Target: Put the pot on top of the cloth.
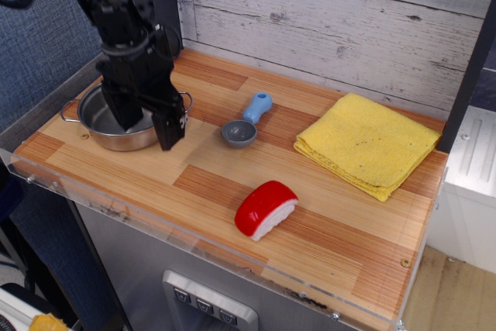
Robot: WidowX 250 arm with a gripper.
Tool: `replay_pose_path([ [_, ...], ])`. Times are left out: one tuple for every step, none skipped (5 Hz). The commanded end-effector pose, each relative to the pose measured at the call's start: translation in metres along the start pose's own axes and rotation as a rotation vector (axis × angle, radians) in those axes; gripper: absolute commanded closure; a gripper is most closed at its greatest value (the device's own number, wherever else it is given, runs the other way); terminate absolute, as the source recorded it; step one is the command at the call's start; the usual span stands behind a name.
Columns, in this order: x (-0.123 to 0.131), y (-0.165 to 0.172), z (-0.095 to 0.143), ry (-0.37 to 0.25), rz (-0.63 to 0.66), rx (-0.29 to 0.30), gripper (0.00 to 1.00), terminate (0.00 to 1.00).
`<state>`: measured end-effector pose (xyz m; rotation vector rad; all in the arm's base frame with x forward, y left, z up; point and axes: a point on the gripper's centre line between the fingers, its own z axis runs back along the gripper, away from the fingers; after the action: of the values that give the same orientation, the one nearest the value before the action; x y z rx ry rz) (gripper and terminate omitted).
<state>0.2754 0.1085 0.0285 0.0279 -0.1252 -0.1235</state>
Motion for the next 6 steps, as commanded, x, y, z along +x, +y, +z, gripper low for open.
replay_pose_path([
  [0.010,0.015,-0.005,-0.015,0.033,0.038,0.00,0.00],
  [0.008,0.013,-0.007,-0.029,0.033,0.045,1.00,0.00],
  [0.006,0.014,-0.004,-0.029,0.038,0.050,1.00,0.00],
  [0.004,0.013,0.001,-0.036,0.044,0.053,1.00,0.00],
  [0.005,0.008,0.009,-0.044,0.042,0.052,1.00,0.00],
  [0.009,0.010,0.025,-0.065,0.093,0.039,1.00,0.00],
])
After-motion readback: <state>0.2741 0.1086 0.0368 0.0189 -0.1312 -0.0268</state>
